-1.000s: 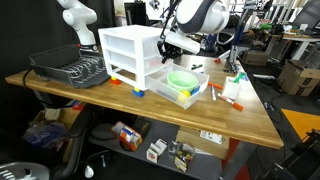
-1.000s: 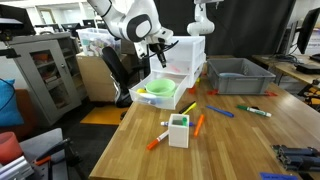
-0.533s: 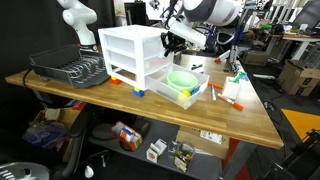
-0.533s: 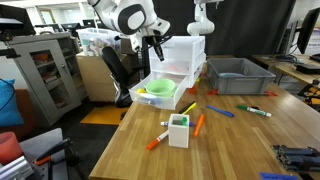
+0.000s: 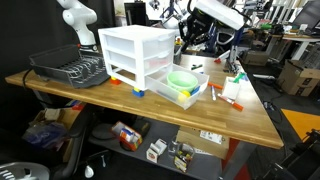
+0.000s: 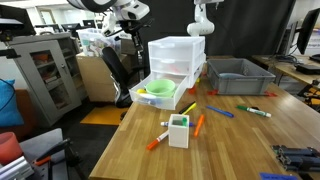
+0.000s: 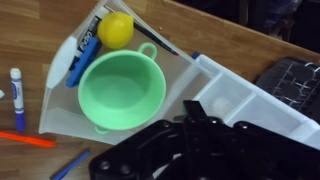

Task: Close the middle drawer of the cabinet on the table

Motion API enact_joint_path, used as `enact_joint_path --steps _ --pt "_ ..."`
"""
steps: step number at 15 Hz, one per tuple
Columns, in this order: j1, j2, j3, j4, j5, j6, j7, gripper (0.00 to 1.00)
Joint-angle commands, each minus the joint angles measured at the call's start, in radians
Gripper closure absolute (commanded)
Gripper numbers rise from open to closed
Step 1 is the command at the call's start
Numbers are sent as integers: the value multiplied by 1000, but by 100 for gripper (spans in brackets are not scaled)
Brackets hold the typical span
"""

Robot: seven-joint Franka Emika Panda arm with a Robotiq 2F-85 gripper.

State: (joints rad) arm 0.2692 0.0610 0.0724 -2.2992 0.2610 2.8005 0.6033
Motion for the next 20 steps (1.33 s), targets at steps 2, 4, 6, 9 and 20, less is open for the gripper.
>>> enact_joint_path --steps 2,4,6,9,20 --pt "-38 -121 41 -104 -35 -158 28 100" --pt "-52 -174 49 -131 -81 -276 56 100" --pt "-61 -224 57 -144 -73 -415 40 100" --pt "-66 -287 56 -144 -34 -588 -16 100" --pt "-83 -344 57 -139 68 -686 -140 99"
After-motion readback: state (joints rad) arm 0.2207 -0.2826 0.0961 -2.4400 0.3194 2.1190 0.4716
